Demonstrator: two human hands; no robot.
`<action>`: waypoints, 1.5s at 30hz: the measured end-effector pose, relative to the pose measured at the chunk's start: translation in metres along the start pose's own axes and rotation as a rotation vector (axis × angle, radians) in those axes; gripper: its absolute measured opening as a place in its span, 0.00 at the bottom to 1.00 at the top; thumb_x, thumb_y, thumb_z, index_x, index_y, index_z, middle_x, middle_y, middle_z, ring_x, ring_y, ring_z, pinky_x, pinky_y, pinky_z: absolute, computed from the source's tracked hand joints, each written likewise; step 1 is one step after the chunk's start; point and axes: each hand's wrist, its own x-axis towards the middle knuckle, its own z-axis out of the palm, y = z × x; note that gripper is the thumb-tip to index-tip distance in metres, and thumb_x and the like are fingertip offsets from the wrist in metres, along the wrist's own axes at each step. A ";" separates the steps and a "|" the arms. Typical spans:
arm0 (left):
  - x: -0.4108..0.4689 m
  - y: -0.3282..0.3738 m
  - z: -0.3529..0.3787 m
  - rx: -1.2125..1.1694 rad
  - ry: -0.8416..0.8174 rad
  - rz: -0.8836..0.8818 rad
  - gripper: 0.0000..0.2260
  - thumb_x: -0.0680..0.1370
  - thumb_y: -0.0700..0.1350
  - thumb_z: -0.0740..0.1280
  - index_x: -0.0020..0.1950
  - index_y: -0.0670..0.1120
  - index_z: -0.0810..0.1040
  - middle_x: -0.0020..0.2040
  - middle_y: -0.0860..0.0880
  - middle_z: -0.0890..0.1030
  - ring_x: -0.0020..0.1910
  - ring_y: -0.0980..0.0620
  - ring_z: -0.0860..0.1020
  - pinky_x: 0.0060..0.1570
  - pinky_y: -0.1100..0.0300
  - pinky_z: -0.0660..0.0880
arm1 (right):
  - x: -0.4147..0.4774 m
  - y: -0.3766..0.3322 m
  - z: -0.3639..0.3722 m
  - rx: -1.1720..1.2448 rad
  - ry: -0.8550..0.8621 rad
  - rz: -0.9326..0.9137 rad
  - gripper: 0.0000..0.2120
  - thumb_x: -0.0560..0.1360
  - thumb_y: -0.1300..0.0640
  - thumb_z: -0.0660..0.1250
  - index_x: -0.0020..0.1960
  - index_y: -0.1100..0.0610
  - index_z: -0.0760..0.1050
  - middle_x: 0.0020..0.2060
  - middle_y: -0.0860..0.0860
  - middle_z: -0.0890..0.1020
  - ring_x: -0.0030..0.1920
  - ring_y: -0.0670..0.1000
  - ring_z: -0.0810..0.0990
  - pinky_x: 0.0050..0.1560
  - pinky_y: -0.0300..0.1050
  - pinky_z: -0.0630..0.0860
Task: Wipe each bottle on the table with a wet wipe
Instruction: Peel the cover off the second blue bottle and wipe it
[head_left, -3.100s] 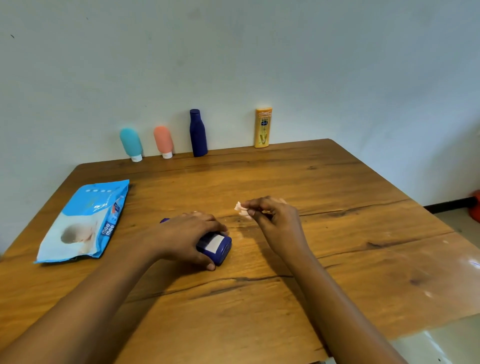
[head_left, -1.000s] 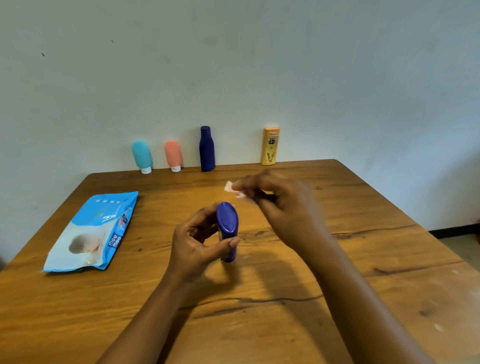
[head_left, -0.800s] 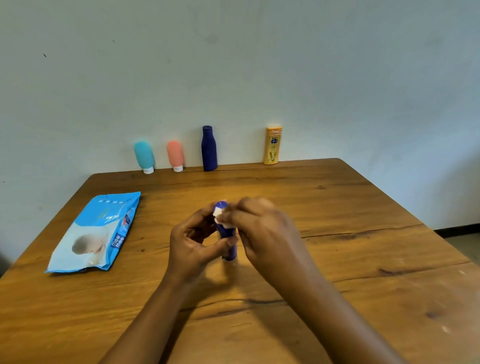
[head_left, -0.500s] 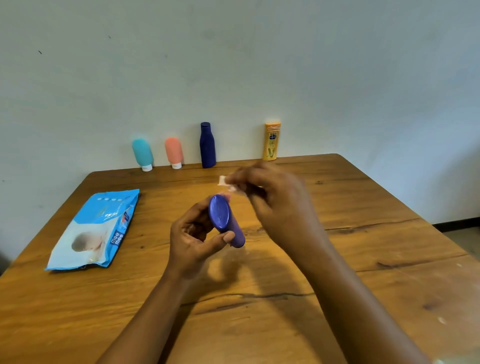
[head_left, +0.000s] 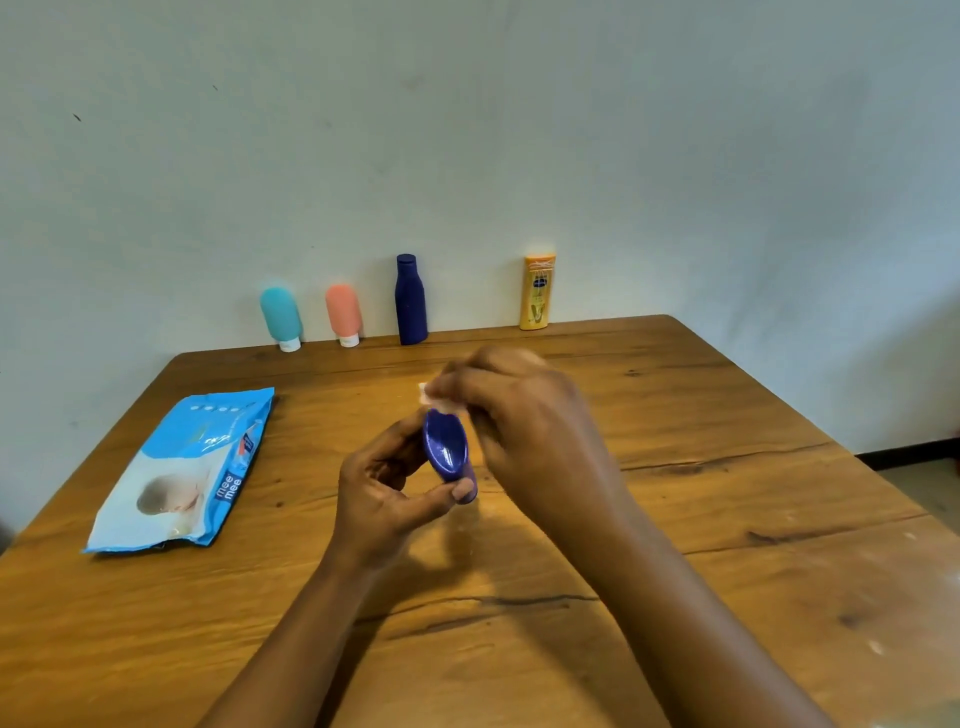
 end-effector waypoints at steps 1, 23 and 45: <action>-0.001 -0.001 0.001 0.005 0.002 -0.001 0.25 0.63 0.49 0.78 0.58 0.45 0.79 0.51 0.50 0.83 0.52 0.52 0.81 0.49 0.63 0.77 | 0.003 -0.001 0.008 -0.053 -0.033 -0.038 0.15 0.65 0.66 0.75 0.51 0.60 0.80 0.48 0.54 0.81 0.50 0.53 0.78 0.46 0.44 0.76; 0.003 -0.024 -0.013 0.014 0.137 -0.253 0.31 0.60 0.51 0.76 0.61 0.50 0.72 0.61 0.53 0.79 0.57 0.53 0.79 0.56 0.54 0.76 | -0.031 0.110 0.054 1.323 0.371 0.918 0.12 0.75 0.69 0.63 0.47 0.55 0.81 0.43 0.49 0.85 0.48 0.49 0.82 0.45 0.39 0.80; 0.003 -0.030 -0.027 1.107 -0.167 -0.369 0.25 0.62 0.59 0.77 0.54 0.50 0.78 0.47 0.54 0.74 0.45 0.55 0.72 0.43 0.61 0.68 | -0.055 0.094 0.117 0.012 -0.065 0.237 0.14 0.74 0.64 0.66 0.59 0.58 0.78 0.55 0.53 0.80 0.55 0.53 0.75 0.55 0.45 0.73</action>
